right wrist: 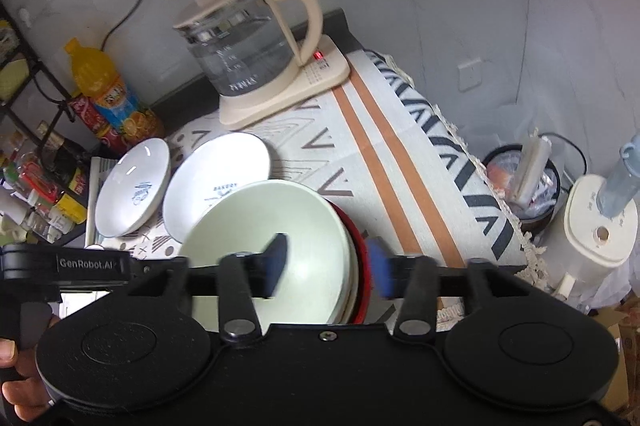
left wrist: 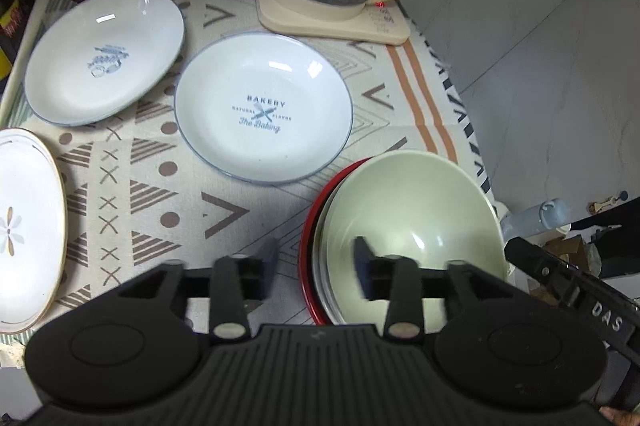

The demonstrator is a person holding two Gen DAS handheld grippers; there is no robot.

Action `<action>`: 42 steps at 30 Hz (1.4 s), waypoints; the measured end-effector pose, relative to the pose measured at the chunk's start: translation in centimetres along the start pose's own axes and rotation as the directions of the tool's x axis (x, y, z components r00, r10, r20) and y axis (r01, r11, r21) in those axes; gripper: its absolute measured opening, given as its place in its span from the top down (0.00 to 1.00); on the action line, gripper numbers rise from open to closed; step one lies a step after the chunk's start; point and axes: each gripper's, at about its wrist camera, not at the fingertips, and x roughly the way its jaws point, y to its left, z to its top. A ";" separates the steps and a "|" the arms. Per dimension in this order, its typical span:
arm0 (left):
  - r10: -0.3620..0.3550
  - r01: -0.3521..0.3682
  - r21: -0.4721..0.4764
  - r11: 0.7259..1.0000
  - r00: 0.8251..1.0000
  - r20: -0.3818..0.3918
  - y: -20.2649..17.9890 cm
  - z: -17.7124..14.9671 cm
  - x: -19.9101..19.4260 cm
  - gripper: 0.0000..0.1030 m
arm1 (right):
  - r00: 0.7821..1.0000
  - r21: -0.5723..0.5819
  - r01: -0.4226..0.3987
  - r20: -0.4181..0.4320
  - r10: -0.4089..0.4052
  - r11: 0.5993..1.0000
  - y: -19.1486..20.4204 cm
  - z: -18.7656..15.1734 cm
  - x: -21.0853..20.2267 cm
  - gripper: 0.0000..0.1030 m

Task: Organize plates and bowls
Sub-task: 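Open both grippers to release the small green bowl on the stack, then move both grippers toward the white plate printed 'Sweet'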

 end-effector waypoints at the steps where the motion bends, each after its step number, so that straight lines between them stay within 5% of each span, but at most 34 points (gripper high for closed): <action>1: 0.005 -0.005 0.003 1.000 1.000 0.013 -0.1 -0.2 -0.4 0.45 | 1.000 -0.006 -0.006 0.005 0.006 1.000 0.2 -0.2 -0.3 0.46; 5: 0.025 -0.026 0.013 1.000 0.998 0.058 0.1 -1.0 -2.0 0.26 | 0.999 -0.018 -0.040 0.022 0.040 0.999 1.0 -0.7 -1.3 0.28; 7: 0.028 -0.028 0.004 1.000 0.997 0.066 0.6 -1.7 -2.8 0.24 | 0.998 -0.024 -0.050 0.033 0.051 0.998 1.4 -1.1 -1.9 0.16; 13: 0.079 -0.077 -0.027 0.997 0.991 0.105 2.4 -4.0 -5.6 0.15 | 0.991 -0.034 -0.112 0.066 0.114 0.993 2.9 -2.1 -3.4 0.04; 30: 0.173 -0.153 -0.135 0.979 0.972 0.160 7.8 -7.7 -10.9 0.01 | 0.982 -0.094 -0.172 0.070 0.178 0.981 8.1 -3.7 -4.1 0.00; 42: 0.175 -0.145 -0.193 0.970 0.973 0.148 12.8 -6.6 -10.6 0.01 | 0.973 -0.221 -0.230 -0.032 0.229 0.948 14.8 -2.9 -1.1 0.00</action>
